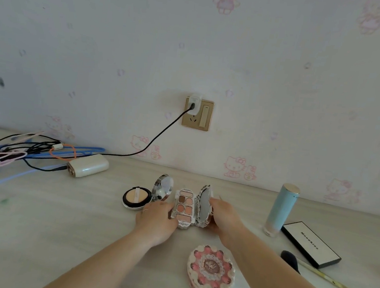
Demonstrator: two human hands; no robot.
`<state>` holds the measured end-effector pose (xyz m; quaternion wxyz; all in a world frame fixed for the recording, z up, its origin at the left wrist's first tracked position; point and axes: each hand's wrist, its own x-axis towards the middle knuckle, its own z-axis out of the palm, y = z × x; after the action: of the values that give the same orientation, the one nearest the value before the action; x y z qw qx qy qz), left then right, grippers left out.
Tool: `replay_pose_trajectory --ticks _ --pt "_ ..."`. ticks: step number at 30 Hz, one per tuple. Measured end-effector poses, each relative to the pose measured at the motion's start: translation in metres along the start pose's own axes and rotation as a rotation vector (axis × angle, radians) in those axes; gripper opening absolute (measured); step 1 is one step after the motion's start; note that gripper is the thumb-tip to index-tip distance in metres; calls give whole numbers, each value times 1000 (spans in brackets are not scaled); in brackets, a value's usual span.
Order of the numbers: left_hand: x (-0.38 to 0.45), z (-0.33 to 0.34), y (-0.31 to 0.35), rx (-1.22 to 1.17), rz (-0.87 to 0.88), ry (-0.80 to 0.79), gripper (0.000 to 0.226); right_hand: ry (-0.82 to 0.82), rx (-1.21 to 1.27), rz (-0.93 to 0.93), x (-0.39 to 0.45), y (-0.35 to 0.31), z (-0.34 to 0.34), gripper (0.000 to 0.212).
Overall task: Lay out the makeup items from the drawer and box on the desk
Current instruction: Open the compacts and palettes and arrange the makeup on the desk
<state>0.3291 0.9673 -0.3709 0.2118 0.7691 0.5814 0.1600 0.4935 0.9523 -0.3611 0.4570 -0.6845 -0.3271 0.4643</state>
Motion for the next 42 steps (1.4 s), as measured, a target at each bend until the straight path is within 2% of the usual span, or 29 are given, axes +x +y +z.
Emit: replay_pose_trajectory --ticks 4,7,10,12,15,19,24,30,35,38,42 --pt "3 4 -2 48 -4 -11 31 -3 -24 -34 3 0 -1 28" --pt "2 3 -1 64 7 -13 38 -13 -43 -83 8 1 -2 22" --pt "1 -2 -1 40 0 -15 34 -38 -110 -108 12 5 -9 47" --pt "-2 -5 -1 17 -3 -7 26 -47 -130 -130 5 5 -16 55" --pt "-13 -9 -1 -125 44 26 38 -24 -160 -173 -20 -3 -26 41" --pt "-38 -7 -7 -290 172 42 55 -10 -253 -309 -55 -1 -46 47" --pt "-64 3 -7 -283 253 -55 53 65 -265 -444 -82 8 -76 41" --pt "-75 5 10 -320 290 -72 52 149 -282 -418 -86 8 -112 37" --pt "-79 4 25 -330 314 -95 53 147 -571 -406 -92 17 -132 38" --pt "-80 4 31 -323 318 -116 55 78 -820 -390 -98 25 -135 45" --pt "-83 7 40 -305 328 -145 57 11 -1010 -400 -102 32 -133 55"
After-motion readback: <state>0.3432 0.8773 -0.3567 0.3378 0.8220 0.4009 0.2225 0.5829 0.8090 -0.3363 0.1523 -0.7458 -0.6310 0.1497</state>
